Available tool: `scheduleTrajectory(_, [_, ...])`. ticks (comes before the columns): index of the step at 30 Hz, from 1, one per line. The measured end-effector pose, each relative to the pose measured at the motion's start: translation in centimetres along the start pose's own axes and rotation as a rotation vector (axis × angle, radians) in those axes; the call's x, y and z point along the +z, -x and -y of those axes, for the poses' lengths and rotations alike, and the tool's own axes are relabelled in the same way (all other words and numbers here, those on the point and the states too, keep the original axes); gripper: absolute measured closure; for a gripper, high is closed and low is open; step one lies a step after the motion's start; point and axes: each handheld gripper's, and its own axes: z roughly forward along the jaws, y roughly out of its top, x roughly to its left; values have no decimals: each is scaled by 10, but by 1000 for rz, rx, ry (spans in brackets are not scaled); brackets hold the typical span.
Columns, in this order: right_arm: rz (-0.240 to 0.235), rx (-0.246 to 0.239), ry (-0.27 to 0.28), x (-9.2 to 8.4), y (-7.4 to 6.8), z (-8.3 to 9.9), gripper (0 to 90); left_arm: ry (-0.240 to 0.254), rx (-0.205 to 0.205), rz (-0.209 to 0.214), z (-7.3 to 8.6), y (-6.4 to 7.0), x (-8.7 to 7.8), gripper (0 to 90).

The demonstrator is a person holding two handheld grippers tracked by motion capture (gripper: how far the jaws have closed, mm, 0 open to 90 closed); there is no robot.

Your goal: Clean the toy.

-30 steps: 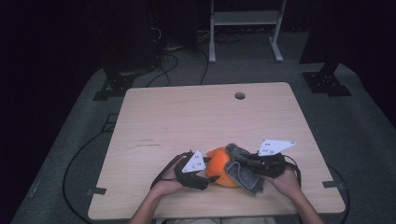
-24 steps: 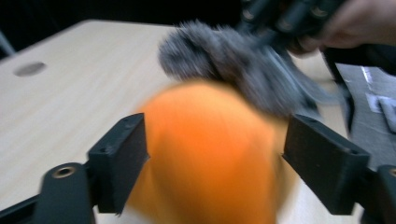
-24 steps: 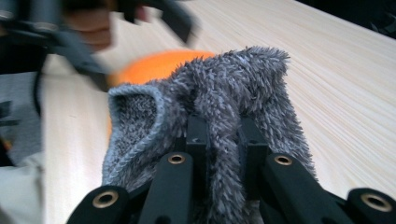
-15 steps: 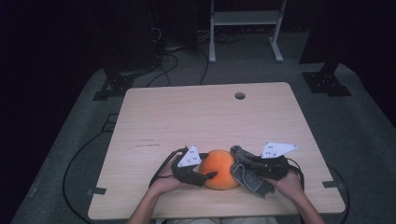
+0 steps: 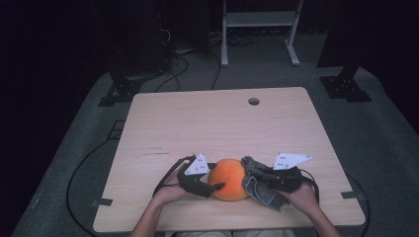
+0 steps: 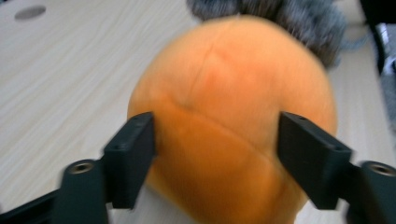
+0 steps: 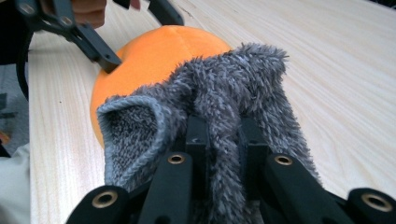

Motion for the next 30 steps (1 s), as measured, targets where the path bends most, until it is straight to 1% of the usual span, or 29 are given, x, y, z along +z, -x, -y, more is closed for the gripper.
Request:
scheduleTrajectory(2, [7, -27, 15, 2, -4, -3, 775, 49, -5, -9, -4, 1, 1, 165])
scheduleTrajectory(3, [0, -30, 25, 2, -5, -5, 775, 58, -6, -13, -6, 2, 3, 149])
scheduleTrajectory(4, [-6, -36, 34, 2, -6, -6, 774, 42, 6, -20, -6, 3, 6, 148])
scheduleTrajectory(5, [-3, -44, 32, 3, -7, -7, 774, 27, 4, -19, -5, 4, 7, 164])
scheduleTrajectory(6, [-2, -41, 26, 4, -5, -6, 774, 20, 2, -22, -4, 3, 8, 207])
scheduleTrajectory(7, [-8, -17, 24, 5, -1, -3, 774, 16, -5, -29, -3, 2, 8, 235])
scheduleTrajectory(8, [-18, 18, 20, 5, 4, 1, 774, 8, -18, -31, -2, 0, 8, 255])
scheduleTrajectory(9, [-5, 41, -1, 6, 10, 4, 775, -2, -28, -33, -1, -1, 8, 261])
scheduleTrajectory(10, [22, 44, -30, 6, 13, 7, 775, -10, -36, -35, 1, -3, 7, 266])
scheduleTrajectory(11, [32, 51, -42, 5, 15, 10, 775, -25, -36, -35, 2, -4, 5, 268])
scheduleTrajectory(12, [26, 63, -29, 3, 16, 11, 775, -28, -42, -36, 4, -5, 3, 269])
scheduleTrajectory(13, [8, 67, 1, -1, 14, 9, 775, -28, -48, -34, 5, -6, 3, 270])
scheduleTrajectory(15, [-36, 49, 74, -6, 5, 0, 774, -33, -44, -30, 7, -6, 2, 270])
scheduleTrajectory(16, [-53, 31, 91, -5, 0, -5, 774, -31, -46, -28, 7, -6, 2, 270])
scheduleTrajectory(17, [-65, 12, 88, -2, -4, -8, 774, -31, -48, -25, 7, -6, 2, 270])
scheduleTrajectory(18, [-71, -7, 67, 3, -7, -9, 772, -34, -47, -21, 8, -7, 1, 270])
scheduleTrajectory(19, [-66, -17, 37, 8, -8, -7, 772, -34, -50, -19, 8, -7, 1, 270])
scheduleTrajectory(21, [-60, 19, 15, 12, -2, 0, 772, -31, -56, -15, 9, -7, 2, 270])
scheduleTrajectory(23, [-19, 40, -30, 10, 6, 6, 772, -34, -51, -11, 9, -8, 1, 270])
scheduleTrajectory(24, [-7, 50, -44, 8, 8, 8, 773, -37, -49, -10, 10, -8, 1, 270])
scheduleTrajectory(25, [-7, 59, -39, 6, 10, 9, 772, -42, -42, -8, 10, -9, 0, 270])
scheduleTrajectory(26, [-14, 65, -18, 3, 9, 8, 772, -42, -40, -7, 11, -9, 0, 270])
scheduleTrajectory(29, [-53, 42, 58, -2, 1, -2, 772, -42, -38, -6, 11, -8, 0, 270])
scheduleTrajectory(30, [-62, 30, 64, -1, -2, -5, 772, -41, -38, -3, 10, -8, 0, 270])
